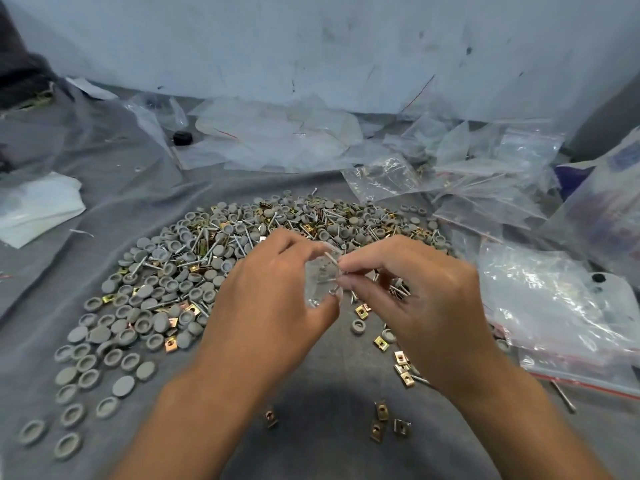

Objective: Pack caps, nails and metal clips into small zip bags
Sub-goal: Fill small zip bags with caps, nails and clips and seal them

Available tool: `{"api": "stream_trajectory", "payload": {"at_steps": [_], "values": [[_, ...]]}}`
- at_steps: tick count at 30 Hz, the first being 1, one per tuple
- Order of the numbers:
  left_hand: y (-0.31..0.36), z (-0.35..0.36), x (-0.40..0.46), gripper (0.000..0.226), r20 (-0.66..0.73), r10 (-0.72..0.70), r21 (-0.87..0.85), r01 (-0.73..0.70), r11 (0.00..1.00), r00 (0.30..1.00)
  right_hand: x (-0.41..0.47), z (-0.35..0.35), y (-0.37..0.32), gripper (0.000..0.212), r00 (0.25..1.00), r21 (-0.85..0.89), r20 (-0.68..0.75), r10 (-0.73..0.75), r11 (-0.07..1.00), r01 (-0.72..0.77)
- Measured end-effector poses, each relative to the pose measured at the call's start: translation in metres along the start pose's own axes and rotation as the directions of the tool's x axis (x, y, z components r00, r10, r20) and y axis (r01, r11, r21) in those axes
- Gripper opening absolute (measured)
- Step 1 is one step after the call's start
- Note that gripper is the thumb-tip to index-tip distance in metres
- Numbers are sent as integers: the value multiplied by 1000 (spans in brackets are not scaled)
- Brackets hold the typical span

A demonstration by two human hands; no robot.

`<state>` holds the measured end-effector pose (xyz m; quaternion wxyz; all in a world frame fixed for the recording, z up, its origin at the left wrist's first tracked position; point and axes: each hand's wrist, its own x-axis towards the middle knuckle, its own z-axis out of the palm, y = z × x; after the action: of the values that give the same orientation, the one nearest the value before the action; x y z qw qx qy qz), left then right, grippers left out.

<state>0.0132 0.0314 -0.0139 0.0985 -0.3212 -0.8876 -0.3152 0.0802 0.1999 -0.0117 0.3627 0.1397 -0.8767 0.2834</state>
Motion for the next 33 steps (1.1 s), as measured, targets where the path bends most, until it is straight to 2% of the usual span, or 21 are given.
{"api": "stream_trajectory", "payload": {"at_steps": [16,20,22,25,27,29,31,33], "values": [[7,1,-2,44,26,16,-22,-16,1000,1000,5,5,4,18,985,-183,158,69,982,-39],[4,-1,-3,47,24,12,-21,-11,1000,1000,6,0,8,12,993,-103,65,101,990,-94],[4,-2,-2,43,3,17,-39,-17,999,1000,7,-5,16,19,982,-51,34,185,982,-183],[7,-8,-1,44,-40,51,-114,-55,992,998,8,-3,21,33,959,-8,157,237,971,-239],[10,-12,-1,44,-54,94,-124,-101,987,994,9,3,18,23,963,47,131,236,969,-244],[10,-16,-1,33,-104,108,-120,-121,985,989,12,5,13,10,968,146,33,249,957,-251],[8,-19,-1,28,-200,59,-168,-94,981,978,14,4,8,5,961,238,-18,275,935,-263],[5,-19,1,32,-260,-27,-299,-54,953,965,16,4,5,5,953,318,-21,302,906,-280]]}}
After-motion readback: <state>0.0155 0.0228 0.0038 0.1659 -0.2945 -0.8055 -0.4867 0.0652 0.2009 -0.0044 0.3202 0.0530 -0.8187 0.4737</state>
